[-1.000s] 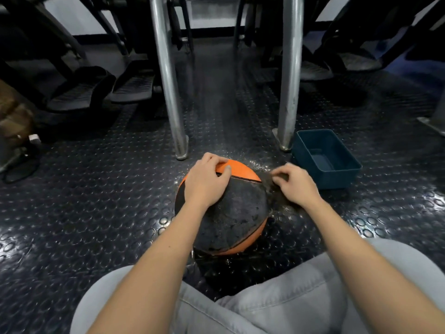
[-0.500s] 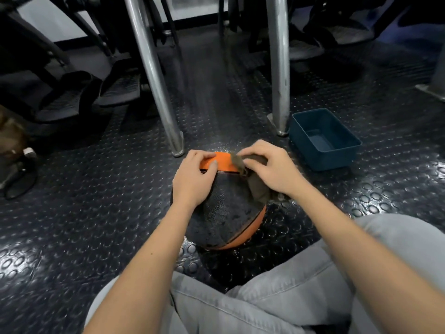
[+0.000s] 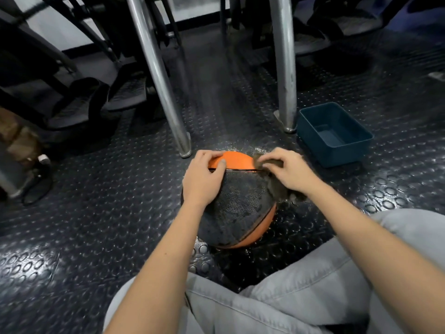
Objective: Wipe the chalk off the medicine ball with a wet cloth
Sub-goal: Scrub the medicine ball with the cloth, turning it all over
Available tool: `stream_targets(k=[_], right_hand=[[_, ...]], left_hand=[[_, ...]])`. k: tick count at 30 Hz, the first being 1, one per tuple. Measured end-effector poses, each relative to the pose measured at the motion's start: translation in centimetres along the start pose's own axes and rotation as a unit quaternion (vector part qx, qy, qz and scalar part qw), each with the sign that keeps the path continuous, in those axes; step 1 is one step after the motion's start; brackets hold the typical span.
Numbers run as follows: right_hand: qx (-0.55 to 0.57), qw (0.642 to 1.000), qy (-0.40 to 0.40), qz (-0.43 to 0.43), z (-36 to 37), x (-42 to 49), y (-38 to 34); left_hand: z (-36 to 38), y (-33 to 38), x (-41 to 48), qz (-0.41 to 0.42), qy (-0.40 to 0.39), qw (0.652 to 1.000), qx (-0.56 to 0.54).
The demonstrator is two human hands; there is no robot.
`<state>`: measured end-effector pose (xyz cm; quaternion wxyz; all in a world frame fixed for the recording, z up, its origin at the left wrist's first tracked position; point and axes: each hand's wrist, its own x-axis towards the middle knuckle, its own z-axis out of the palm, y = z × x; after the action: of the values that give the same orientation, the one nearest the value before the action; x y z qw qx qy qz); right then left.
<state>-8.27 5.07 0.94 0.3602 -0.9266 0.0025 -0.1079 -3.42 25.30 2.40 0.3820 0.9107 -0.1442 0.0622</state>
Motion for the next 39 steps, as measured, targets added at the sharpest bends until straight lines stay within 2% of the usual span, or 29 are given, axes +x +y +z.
stream_targets(k=[2,3,5,7,8,10,12,13,14,16,18,19,21,23,25,26,28,30,31,33,35,36,38,39], right_hand=[[-0.11,0.989,-0.005,0.096,-0.3,0.0,1.2],[-0.085,0.99,0.015,0.11,-0.4,-0.1,1.1],[0.054,0.996,0.069,0.015,-0.6,0.0,-0.9],[0.121,0.988,0.036,-0.095,-0.7,-0.6,-3.3],[0.121,0.986,0.015,-0.113,-0.3,-0.8,-3.3],[0.065,0.997,0.012,-0.032,0.2,-0.4,-1.3],[-0.102,0.991,-0.013,0.088,-0.3,-0.2,0.7],[-0.145,0.982,-0.017,0.118,-0.5,-0.3,1.2],[-0.128,0.984,-0.001,0.12,-0.5,-0.3,1.2],[-0.017,0.997,0.063,0.033,-0.5,-0.1,-0.8],[0.031,0.996,0.046,-0.075,-0.6,-0.3,-3.0],[0.032,0.994,0.026,-0.098,-0.4,-0.3,-3.2],[0.015,0.999,0.005,-0.034,-0.2,-0.2,-2.0],[-0.089,0.994,-0.009,0.055,-0.6,0.0,-0.4],[-0.11,0.99,0.007,0.084,-1.1,-0.2,0.2],[-0.063,0.995,0.042,0.058,-1.3,-0.2,-0.3],[0.046,0.994,0.087,-0.051,-1.7,-0.2,-2.5],[0.093,0.986,0.053,-0.125,-1.1,-0.6,-3.8],[0.093,0.988,0.033,-0.119,-0.5,-0.7,-3.6],[0.058,0.998,0.017,-0.012,0.1,-0.4,-1.3],[-0.097,0.989,-0.029,0.112,-0.2,-0.2,0.5],[-0.134,0.981,-0.042,0.135,-0.3,-0.2,1.1],[-0.072,0.992,0.011,0.105,-0.5,0.1,0.3],[-0.013,0.997,0.056,0.048,-0.7,0.1,-0.8]], left_hand=[[0.2,0.4,0.1,0.003,-0.003,1.0,0.01],[0.3,0.5,0.1,0.005,-0.005,1.0,0.014],[0.2,0.4,0.0,0.003,-0.003,1.0,0.015],[0.2,0.3,0.2,0.006,-0.005,1.0,0.013],[0.2,0.3,0.2,0.006,-0.008,1.0,0.01],[0.1,0.5,0.3,0.002,-0.012,1.0,0.006],[0.2,0.7,0.5,-0.002,-0.013,1.0,0.011],[0.3,0.7,0.4,0.0,-0.015,1.0,0.014],[0.3,0.7,0.4,0.004,-0.015,1.0,0.014],[0.2,0.4,0.1,0.002,-0.007,1.0,0.011],[0.2,0.2,0.0,0.001,-0.002,1.0,0.007],[0.1,0.2,0.0,0.003,-0.001,1.0,0.005],[0.1,0.3,-0.2,0.001,0.002,1.0,0.0],[0.3,0.6,-0.1,0.003,-0.001,1.0,0.004],[0.4,0.8,-0.1,0.006,-0.009,1.0,0.01],[0.4,0.7,-0.2,0.007,-0.008,1.0,0.008],[0.4,0.4,-0.3,0.007,-0.001,1.0,0.007],[0.2,0.2,-0.3,0.008,0.001,1.0,0.006],[0.2,0.1,-0.2,0.007,0.002,1.0,0.002],[0.1,0.2,-0.2,0.002,0.002,1.0,-0.001],[0.2,0.4,-0.3,0.003,-0.001,1.0,0.006],[0.2,0.5,-0.3,0.007,-0.003,1.0,0.01],[0.2,0.4,-0.5,0.013,-0.001,1.0,0.01],[0.1,0.2,-0.6,0.014,0.001,1.0,0.008]])
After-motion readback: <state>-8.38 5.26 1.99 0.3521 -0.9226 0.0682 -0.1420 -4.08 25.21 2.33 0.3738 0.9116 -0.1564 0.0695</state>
